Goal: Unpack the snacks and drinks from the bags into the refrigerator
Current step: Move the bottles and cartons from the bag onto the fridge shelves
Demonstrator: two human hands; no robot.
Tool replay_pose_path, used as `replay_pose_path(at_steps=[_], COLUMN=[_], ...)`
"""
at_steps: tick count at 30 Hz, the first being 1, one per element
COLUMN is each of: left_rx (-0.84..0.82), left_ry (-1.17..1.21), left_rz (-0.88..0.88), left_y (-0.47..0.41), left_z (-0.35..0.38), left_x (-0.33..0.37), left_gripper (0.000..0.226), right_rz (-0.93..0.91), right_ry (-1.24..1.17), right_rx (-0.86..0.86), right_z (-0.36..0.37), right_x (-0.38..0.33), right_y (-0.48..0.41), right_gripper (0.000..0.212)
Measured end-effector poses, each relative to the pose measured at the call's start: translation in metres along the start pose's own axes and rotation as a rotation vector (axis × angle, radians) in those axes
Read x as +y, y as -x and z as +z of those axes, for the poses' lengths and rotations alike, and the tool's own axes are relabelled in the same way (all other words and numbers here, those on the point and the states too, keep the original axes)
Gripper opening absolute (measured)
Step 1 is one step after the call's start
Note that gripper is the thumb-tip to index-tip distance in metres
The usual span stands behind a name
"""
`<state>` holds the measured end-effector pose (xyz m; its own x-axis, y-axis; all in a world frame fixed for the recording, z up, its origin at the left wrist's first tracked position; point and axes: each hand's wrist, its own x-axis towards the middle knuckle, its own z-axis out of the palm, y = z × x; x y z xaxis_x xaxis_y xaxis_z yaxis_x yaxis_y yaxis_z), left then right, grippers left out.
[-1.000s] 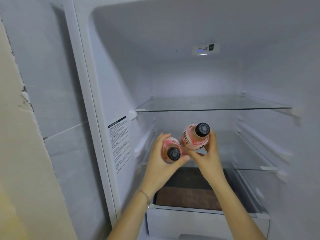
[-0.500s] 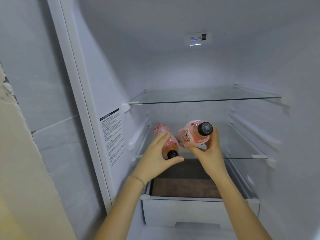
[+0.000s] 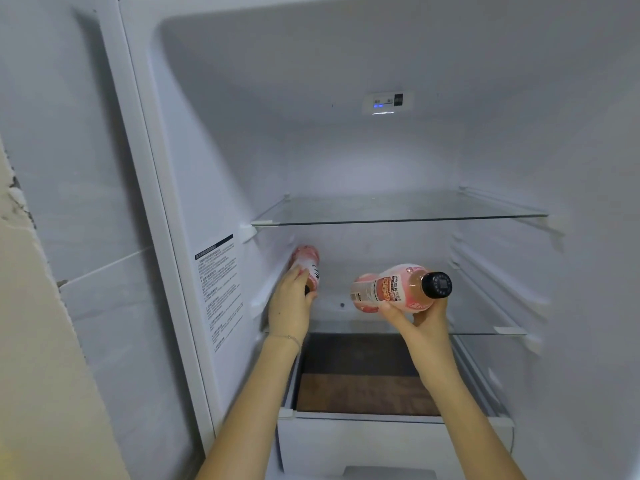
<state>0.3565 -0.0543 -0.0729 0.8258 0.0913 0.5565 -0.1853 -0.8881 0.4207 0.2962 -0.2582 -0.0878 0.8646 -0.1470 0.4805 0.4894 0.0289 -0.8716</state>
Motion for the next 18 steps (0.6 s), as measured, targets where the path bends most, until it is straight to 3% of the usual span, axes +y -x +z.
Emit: replay_pose_path(at_steps=[6, 12, 15, 18], left_rx=[0.006, 0.028, 0.043, -0.081], left_ry=[-0.109, -0.058, 0.038, 0.008], left_rz=[-0.016, 0.017, 0.084, 0.099], left_y=[-0.024, -0.011, 0.022, 0.056], left_z=[0.009, 0.004, -0.01, -0.022], left_x=[-0.001, 0.001, 0.012, 0.019], left_gripper=[0.049, 0.055, 0.059, 0.064], right_rz=[0.052, -0.013, -0.015, -0.024], right_ry=[-0.224, -0.057, 0.002, 0.049], right_rx=[-0.093, -0.1, -0.074, -0.053], right_z=[0.008, 0.021, 0.023, 0.03], right_x=[-0.003, -0.003, 0.0, 0.005], right_y=[-0.004, -0.015, -0.034, -0.044], right_gripper=[0.082, 0.053, 0.052, 0.056])
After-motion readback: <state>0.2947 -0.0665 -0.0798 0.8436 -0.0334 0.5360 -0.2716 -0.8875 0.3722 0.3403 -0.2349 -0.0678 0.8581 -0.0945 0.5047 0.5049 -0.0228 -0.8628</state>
